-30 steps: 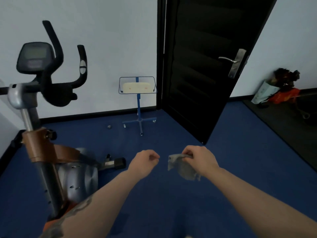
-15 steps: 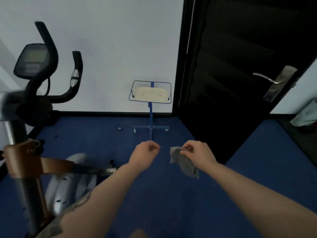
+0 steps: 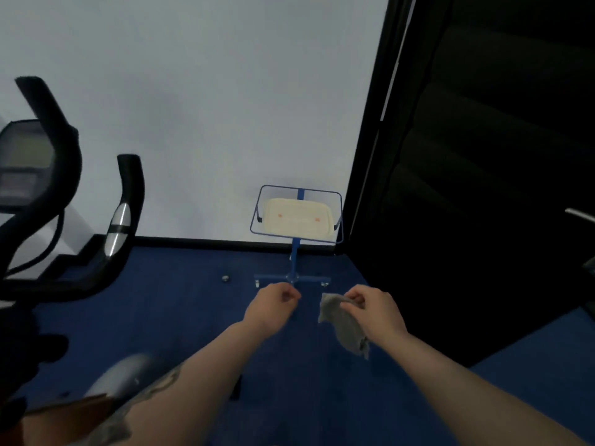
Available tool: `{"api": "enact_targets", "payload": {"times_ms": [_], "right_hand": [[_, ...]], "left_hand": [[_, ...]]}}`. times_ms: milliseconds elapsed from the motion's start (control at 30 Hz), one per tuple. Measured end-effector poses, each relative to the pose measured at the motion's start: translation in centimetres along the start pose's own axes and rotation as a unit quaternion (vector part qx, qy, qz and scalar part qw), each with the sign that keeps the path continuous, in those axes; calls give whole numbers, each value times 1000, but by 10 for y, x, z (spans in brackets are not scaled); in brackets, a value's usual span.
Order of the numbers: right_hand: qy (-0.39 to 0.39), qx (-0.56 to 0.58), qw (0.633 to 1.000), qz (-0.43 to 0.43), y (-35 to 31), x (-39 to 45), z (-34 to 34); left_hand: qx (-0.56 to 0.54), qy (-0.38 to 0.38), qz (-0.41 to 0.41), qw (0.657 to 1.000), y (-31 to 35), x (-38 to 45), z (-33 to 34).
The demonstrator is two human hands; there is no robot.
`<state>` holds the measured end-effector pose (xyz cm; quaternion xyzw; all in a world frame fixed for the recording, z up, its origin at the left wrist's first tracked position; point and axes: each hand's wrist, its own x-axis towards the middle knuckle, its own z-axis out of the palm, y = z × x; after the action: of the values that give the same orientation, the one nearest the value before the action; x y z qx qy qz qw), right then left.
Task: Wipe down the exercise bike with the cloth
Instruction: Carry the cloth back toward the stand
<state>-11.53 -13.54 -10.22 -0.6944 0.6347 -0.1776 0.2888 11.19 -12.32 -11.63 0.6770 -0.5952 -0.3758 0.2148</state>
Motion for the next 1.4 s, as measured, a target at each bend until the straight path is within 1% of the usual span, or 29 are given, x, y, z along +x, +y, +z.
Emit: {"api": "enact_targets", "payload": {"times_ms": [100, 233, 300, 367, 600, 767, 867, 1033, 1200, 1400], "right_hand": [[44, 24, 999, 14, -10, 37, -3], [47, 17, 998, 48, 0, 80, -8], [53, 21, 997, 60, 8, 109, -10], [52, 21, 996, 63, 16, 133, -11], [0, 15, 999, 44, 46, 226, -20], [-7, 38, 999, 16, 52, 301, -40], [-25, 56, 998, 14, 49, 332, -41], [-41, 71, 997, 14, 41, 392, -29], [-41, 88, 995, 34, 30, 439, -6], [-57, 90, 993, 49, 16, 488, 32]], "left_hand": [[-12, 7, 11, 1000, 5, 42, -9], [-22, -61, 18, 998, 13, 81, 7], [-30, -69, 22, 997, 20, 107, 9], [-35, -63, 22, 997, 24, 129, 10], [-9, -40, -41, 998, 32, 212, 5], [-77, 13, -43, 996, 55, 275, -6], [-85, 17, -59, 994, 49, 289, -10], [-120, 41, -79, 989, 35, 332, -21], [-143, 29, -96, 985, 13, 380, -32], [-166, 25, -139, 976, -16, 435, -48]]}}
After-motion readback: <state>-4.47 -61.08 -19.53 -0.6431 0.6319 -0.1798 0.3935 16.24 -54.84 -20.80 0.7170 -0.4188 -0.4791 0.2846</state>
